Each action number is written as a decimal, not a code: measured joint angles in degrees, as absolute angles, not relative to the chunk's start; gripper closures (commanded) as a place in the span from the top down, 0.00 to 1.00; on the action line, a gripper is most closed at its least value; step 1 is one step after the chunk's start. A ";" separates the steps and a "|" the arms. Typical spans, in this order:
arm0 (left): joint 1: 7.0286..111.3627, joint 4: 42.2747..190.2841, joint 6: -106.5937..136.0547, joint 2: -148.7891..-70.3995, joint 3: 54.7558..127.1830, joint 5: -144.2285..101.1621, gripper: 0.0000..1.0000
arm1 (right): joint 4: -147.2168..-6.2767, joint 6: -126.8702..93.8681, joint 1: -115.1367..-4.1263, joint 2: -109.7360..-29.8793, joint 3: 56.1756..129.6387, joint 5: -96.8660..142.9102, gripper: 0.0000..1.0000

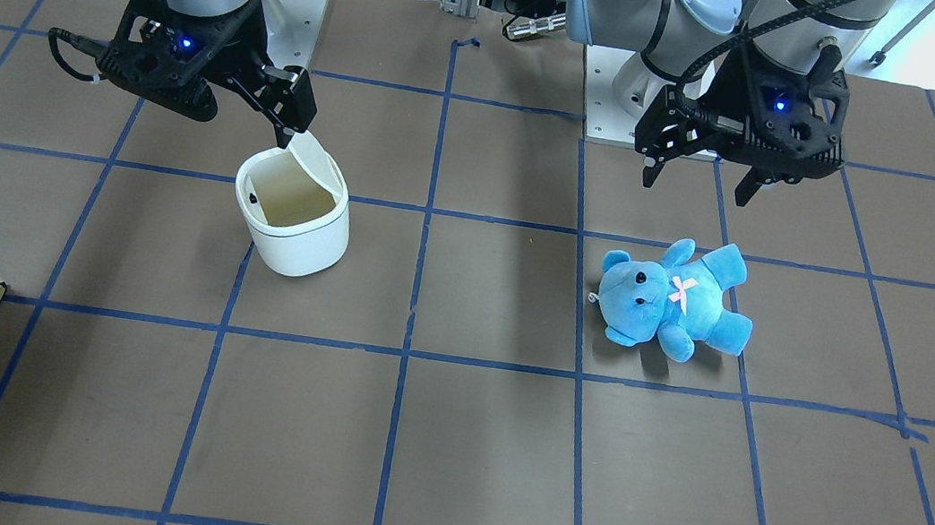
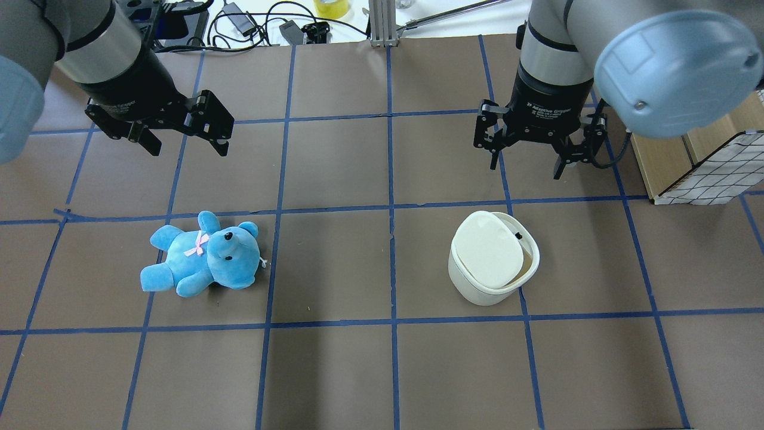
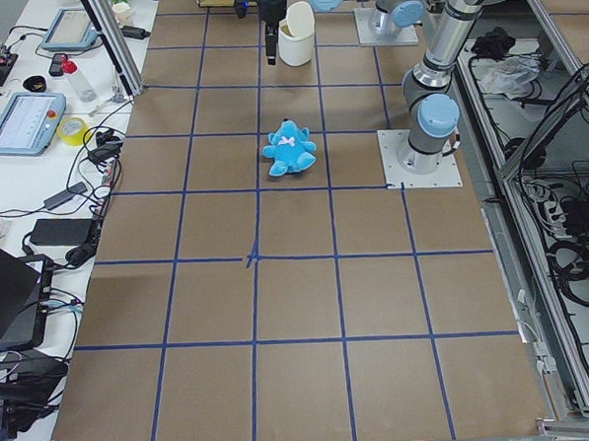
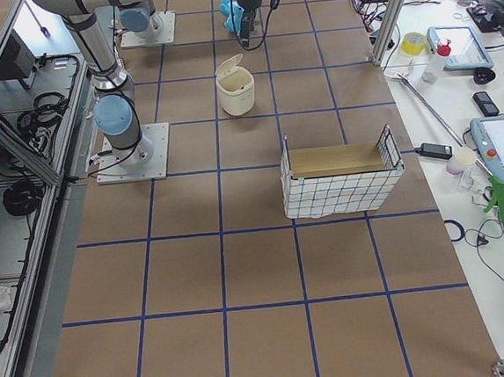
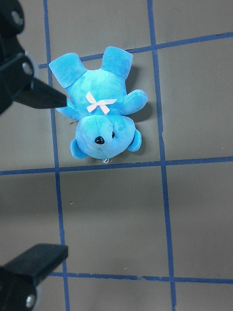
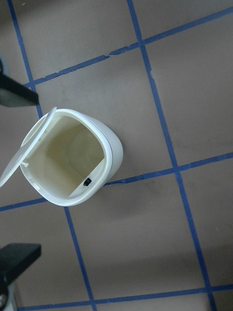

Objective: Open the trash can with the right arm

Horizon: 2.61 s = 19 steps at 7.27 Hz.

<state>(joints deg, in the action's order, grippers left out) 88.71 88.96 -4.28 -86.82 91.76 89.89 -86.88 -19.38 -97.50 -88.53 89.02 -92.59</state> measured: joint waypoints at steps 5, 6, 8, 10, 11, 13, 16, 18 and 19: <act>88.57 88.86 -4.30 -86.95 91.42 89.94 1.00 | -88.39 1.08 -90.51 -88.30 86.81 -91.70 1.00; 88.54 88.86 -4.25 -86.98 91.37 89.98 1.00 | -87.87 1.95 -90.25 -88.46 86.88 -91.19 1.00; 88.51 88.86 -4.00 -87.01 91.34 89.96 1.00 | -84.59 2.30 -90.28 -88.89 86.75 -90.39 1.00; 88.51 88.88 -3.72 -87.01 91.34 89.83 1.00 | -81.39 2.25 -90.40 -89.24 86.65 -86.79 1.00; 88.51 88.89 -3.63 -87.01 91.33 89.89 1.00 | -79.68 1.99 -90.43 -89.36 86.61 -86.18 1.00; 88.51 88.88 -3.64 -87.01 91.33 89.98 1.00 | -77.49 1.55 -90.44 -89.58 86.33 -86.14 1.00; 88.51 88.88 -3.83 -87.01 91.40 90.00 1.00 | -79.50 1.29 -90.26 -90.12 84.82 -89.82 1.00; 88.51 88.88 -3.86 -87.01 91.44 90.00 1.00 | -82.09 1.38 -89.86 -89.91 84.51 -91.05 1.00; 88.51 88.87 -3.87 -87.01 91.47 90.00 1.00 | -82.64 1.38 -89.60 -89.84 84.50 -91.02 1.00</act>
